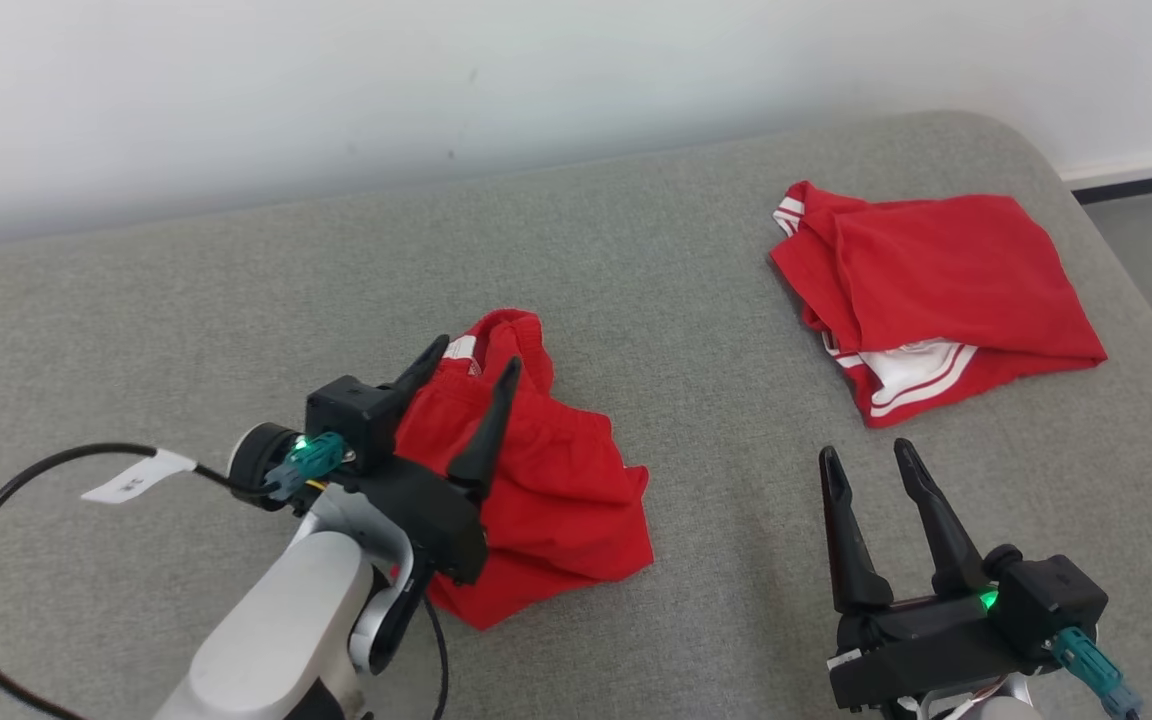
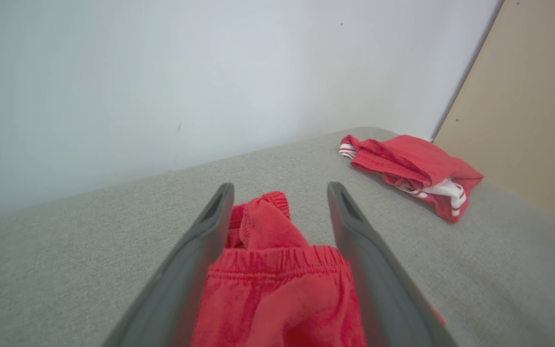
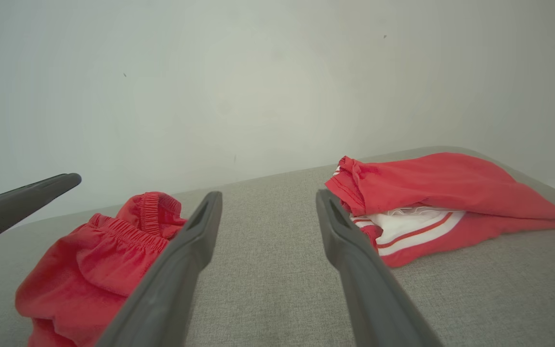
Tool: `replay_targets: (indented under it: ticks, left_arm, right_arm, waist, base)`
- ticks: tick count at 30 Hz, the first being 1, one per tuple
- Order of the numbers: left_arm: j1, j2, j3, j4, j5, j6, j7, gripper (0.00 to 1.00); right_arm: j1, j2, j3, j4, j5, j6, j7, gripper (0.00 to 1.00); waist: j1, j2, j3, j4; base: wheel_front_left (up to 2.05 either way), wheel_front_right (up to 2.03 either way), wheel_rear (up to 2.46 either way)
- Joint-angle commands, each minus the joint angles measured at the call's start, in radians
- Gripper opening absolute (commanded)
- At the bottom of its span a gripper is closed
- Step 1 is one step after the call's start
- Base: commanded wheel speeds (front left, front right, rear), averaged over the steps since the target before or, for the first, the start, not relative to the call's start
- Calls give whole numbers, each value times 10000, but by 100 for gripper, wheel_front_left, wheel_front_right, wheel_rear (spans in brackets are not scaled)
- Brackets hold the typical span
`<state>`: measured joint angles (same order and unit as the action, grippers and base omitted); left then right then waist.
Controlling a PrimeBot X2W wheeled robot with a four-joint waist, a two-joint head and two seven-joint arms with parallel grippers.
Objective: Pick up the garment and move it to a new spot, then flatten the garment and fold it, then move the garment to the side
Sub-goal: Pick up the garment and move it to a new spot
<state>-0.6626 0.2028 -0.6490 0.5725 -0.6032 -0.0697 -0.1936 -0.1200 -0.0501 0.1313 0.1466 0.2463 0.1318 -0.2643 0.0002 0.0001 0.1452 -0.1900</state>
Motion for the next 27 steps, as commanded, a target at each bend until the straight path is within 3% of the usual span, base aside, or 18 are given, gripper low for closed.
replay_targets:
  ticks: [1, 9, 15, 27]
  left_arm:
    - [97, 114, 68, -43, 47, 84, -184, 100]
    - [1087, 918, 826, -847, 23, 590, -623, 100]
    - [2449, 1751, 1741, -2174, 135, 1334, -700, 100]
    - [4884, 1986, 3402, -4355, 997, 2043, -703, 100]
  right_arm:
    - [152, -3, -76, -6, -16, -20, -18, 100]
    - [448, -6, -469, 21, -214, -20, -17, 100]
    - [641, -6, -779, -121, -357, -20, -18, 100]
    - [1086, -6, -1166, -197, -538, -20, -16, 100]
  waist:
    - [-2, -1, -129, 153]
    - [-2, -1, -590, 346]
    - [-2, -1, -899, 669]
    - [-2, -1, -1494, 1369]
  base:
    - [0, 0, 0]
    - [0, 0, 0]
    - [0, 0, 0]
    - [0, 0, 0]
